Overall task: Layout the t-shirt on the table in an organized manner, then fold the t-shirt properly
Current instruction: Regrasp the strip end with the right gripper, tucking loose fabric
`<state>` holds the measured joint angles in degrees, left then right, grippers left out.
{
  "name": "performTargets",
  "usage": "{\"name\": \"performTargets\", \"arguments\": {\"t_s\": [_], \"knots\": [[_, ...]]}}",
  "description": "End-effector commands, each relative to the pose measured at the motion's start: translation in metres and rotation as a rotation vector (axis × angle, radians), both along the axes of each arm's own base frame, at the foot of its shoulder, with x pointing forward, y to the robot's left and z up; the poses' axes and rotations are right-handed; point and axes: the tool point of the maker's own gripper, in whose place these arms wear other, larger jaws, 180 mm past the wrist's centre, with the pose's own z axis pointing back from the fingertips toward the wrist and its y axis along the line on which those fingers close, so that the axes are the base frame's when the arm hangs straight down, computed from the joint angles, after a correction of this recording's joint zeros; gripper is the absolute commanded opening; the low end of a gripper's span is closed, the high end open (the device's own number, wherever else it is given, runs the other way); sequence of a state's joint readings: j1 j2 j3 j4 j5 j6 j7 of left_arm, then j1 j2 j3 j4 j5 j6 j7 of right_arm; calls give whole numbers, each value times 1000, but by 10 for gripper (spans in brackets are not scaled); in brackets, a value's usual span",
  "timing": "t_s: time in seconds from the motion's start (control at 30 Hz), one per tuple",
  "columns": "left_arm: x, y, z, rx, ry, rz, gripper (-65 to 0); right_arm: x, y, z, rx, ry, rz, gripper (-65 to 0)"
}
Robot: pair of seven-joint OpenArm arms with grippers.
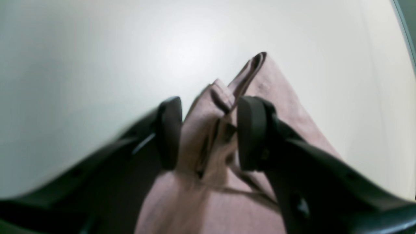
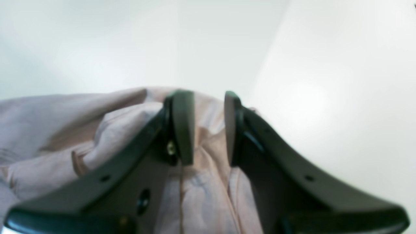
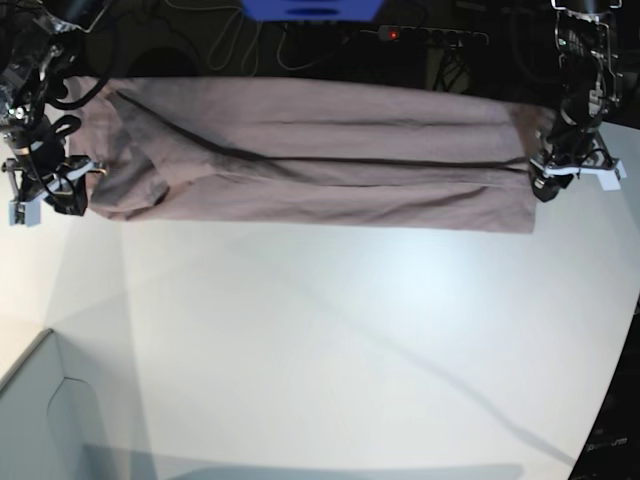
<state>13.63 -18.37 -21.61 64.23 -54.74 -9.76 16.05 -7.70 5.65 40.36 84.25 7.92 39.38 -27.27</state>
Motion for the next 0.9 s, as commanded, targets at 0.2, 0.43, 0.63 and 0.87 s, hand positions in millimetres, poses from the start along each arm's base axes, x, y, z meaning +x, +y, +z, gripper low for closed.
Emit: {"name": "performTargets", "arguments": {"t_s": [0.2,0.43,0.63,0.87], "knots": [[1,6,3,12,2,-3,-375,-11,-26,3,-6,-17,-66,-502],[1,6,3,12,2,-3,-375,-20,-18,-36,41,104,-6,-502],[1,6,3,12,2,-3,-375,-12,9,-45,54,130,82,-502],[1,6,4,13,1,-2,-375,13,22,-39,65,94,121,-502]]}}
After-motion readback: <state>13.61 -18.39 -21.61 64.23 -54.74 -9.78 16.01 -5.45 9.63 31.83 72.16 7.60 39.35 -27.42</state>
